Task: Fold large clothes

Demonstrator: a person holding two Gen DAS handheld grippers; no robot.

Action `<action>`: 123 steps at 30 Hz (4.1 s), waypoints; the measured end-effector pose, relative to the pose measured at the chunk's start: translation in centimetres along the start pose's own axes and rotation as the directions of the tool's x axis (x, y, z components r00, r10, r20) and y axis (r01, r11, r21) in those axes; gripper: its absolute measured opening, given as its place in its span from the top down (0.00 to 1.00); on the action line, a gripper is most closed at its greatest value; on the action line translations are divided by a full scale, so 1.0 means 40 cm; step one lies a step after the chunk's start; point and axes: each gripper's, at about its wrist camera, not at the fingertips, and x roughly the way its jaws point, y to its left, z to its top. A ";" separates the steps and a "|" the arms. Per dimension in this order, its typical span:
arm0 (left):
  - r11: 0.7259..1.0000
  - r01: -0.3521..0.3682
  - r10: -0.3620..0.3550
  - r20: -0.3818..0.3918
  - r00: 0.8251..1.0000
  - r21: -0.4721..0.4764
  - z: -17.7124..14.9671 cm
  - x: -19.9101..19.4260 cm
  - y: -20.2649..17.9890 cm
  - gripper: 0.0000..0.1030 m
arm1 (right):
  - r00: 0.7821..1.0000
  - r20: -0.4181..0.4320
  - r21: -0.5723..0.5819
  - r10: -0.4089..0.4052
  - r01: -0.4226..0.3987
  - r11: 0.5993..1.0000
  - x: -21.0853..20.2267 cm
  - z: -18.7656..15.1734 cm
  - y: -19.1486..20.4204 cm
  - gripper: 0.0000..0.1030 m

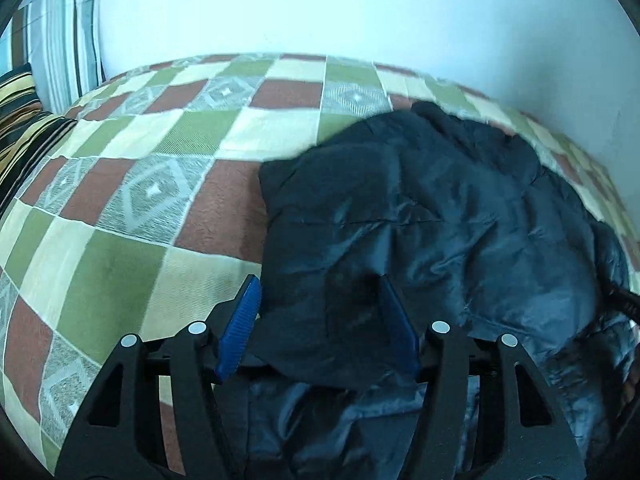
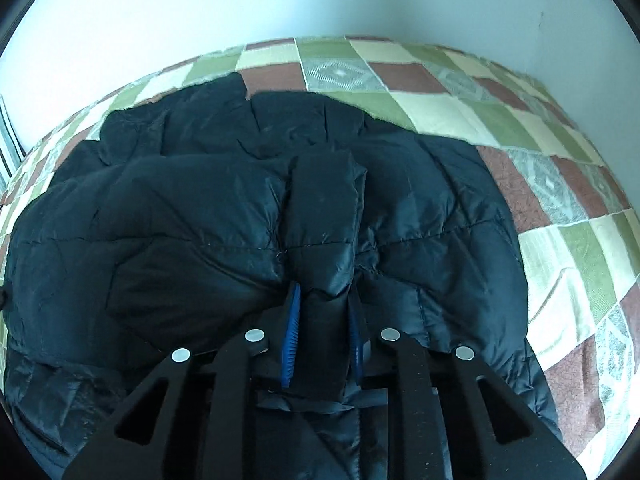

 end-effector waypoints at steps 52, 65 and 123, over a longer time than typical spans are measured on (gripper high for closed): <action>0.976 0.167 -0.176 -0.056 0.983 -0.138 -0.585 -0.431 0.138 0.20 | 1.000 0.000 0.082 0.007 -0.007 0.997 -0.367 -0.570 -0.371 0.26; 0.961 0.203 -0.215 -0.043 0.976 -0.189 -0.607 -0.440 0.143 0.44 | 0.999 -0.017 0.113 0.049 -0.046 0.992 -0.379 -0.614 -0.391 0.23; 0.867 0.358 -0.378 0.011 0.926 -0.347 -0.165 -0.162 0.195 0.70 | 0.888 0.036 0.338 0.458 -0.442 0.831 -0.193 -0.229 -0.272 0.77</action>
